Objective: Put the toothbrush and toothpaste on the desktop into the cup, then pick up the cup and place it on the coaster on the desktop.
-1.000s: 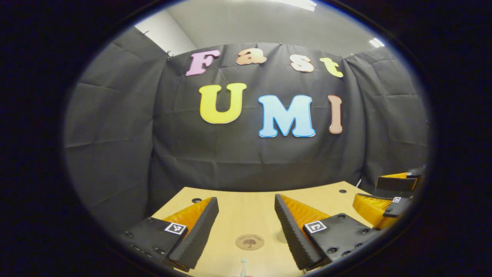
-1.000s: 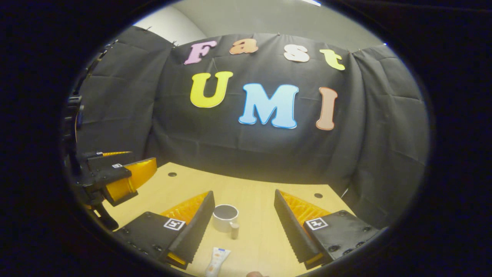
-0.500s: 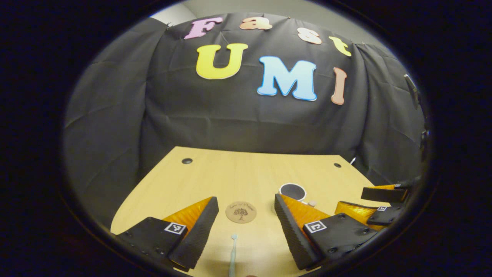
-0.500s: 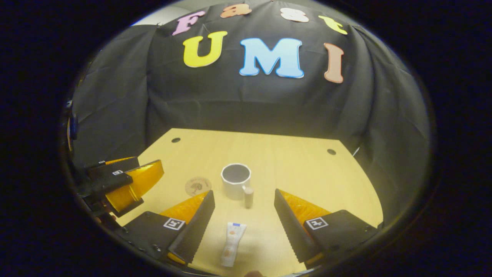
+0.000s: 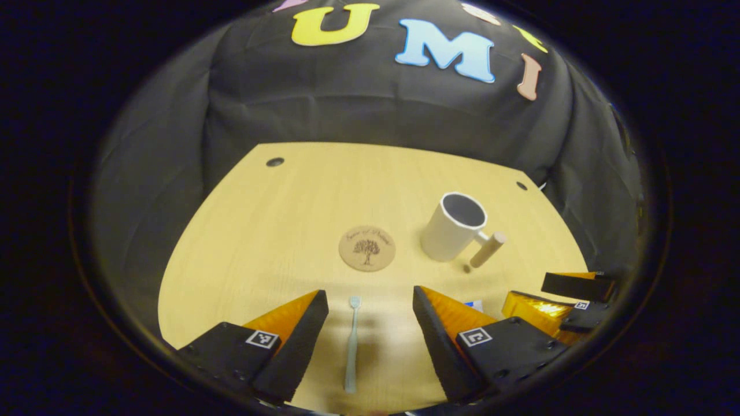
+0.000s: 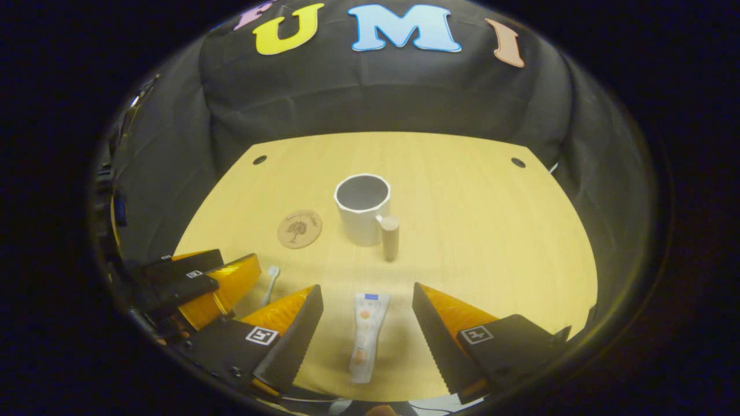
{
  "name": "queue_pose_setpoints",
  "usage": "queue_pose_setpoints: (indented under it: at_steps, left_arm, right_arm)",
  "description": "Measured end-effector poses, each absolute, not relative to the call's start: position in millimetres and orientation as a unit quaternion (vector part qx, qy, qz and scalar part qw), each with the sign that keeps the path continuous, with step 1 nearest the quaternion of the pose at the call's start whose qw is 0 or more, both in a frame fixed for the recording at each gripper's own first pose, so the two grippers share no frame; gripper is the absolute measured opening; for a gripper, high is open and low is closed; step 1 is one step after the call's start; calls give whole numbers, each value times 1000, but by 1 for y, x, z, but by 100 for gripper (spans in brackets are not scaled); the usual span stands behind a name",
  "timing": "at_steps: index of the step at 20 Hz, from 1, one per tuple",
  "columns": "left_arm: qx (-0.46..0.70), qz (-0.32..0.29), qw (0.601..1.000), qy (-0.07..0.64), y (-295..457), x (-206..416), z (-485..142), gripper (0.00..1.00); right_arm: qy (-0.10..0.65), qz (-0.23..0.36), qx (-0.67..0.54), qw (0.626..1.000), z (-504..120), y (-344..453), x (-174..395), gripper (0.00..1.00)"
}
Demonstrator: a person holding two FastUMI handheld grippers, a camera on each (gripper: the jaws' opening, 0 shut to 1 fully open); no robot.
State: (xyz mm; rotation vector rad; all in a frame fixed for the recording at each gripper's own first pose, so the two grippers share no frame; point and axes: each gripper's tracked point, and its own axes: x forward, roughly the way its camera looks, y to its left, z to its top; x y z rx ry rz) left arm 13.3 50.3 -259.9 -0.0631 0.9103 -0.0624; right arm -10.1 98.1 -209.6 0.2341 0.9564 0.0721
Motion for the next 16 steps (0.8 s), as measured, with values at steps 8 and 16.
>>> queue_pose_setpoints:
  at_steps: [8, 16]
  left_arm:
    - [-31, -9, 832, 554, 56, -18, -322, 98]
    - [-14, -9, 775, 632, 58, -39, -355, 100]
  right_arm:
    - [538, 58, 115, 833, -245, 117, -22, 96]
    - [616, 56, 105, 779, -276, 123, -41, 96]
